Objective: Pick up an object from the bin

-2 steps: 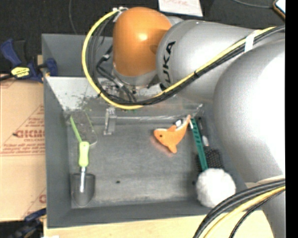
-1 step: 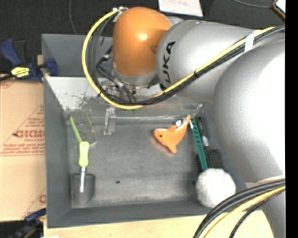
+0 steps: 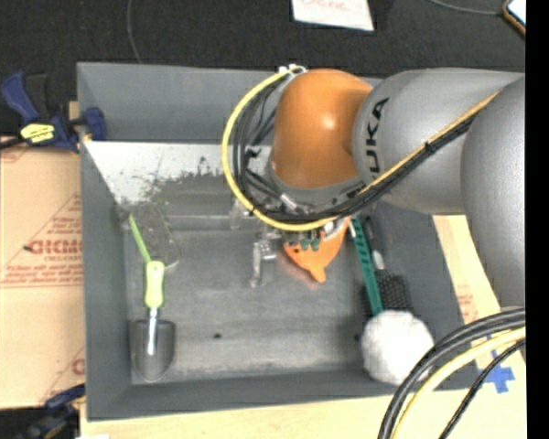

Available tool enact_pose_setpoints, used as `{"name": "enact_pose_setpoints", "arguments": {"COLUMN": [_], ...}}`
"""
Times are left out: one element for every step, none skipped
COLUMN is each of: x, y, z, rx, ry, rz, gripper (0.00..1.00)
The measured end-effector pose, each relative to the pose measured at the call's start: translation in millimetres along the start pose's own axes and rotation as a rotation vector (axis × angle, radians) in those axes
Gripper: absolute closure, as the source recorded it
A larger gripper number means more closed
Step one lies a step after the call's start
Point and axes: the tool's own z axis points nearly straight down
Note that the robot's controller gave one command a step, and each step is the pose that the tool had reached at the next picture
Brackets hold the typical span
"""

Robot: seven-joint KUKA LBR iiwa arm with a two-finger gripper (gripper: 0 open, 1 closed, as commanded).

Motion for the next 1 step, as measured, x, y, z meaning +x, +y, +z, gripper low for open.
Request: {"name": "enact_pose_setpoints", "arguments": {"x": [-43.2], "y": [0.7], "z": [9.4], "rx": [-0.001], "ry": [-0.009], "rz": [0.006], "gripper": [0.00]}}
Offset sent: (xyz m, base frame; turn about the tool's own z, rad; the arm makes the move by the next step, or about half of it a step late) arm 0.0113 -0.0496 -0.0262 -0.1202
